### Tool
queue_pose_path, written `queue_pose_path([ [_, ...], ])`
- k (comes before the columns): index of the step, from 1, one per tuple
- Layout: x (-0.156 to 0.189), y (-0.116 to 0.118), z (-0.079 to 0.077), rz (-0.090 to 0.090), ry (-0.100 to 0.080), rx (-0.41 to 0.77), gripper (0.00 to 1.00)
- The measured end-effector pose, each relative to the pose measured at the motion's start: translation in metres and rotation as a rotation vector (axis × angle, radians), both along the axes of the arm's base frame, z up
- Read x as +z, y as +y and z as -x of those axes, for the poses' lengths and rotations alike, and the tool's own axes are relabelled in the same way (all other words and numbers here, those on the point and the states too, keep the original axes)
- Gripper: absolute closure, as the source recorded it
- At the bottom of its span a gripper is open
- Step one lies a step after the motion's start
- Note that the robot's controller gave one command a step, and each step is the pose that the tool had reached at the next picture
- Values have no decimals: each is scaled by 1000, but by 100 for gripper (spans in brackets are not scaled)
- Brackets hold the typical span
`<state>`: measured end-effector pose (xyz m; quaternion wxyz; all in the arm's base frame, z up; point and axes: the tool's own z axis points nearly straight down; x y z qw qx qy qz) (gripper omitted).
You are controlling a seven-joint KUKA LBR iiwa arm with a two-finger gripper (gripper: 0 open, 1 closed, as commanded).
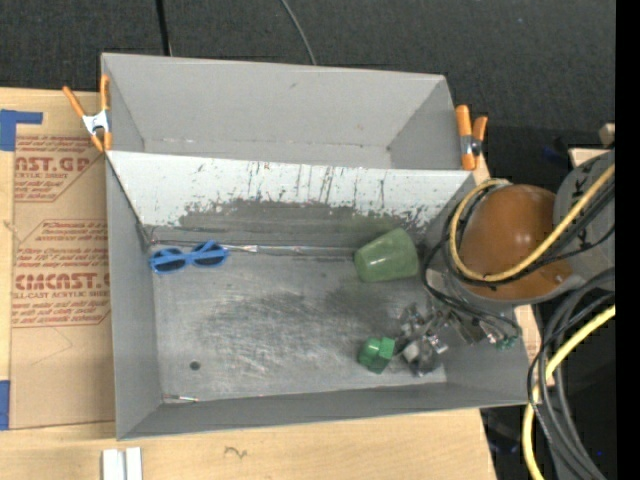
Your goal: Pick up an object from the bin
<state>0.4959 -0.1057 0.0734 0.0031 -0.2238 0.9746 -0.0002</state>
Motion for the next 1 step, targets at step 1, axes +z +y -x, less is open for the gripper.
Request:
queue_pose_path([
  [1, 150, -14, 4, 3, -2, 21, 100],
])
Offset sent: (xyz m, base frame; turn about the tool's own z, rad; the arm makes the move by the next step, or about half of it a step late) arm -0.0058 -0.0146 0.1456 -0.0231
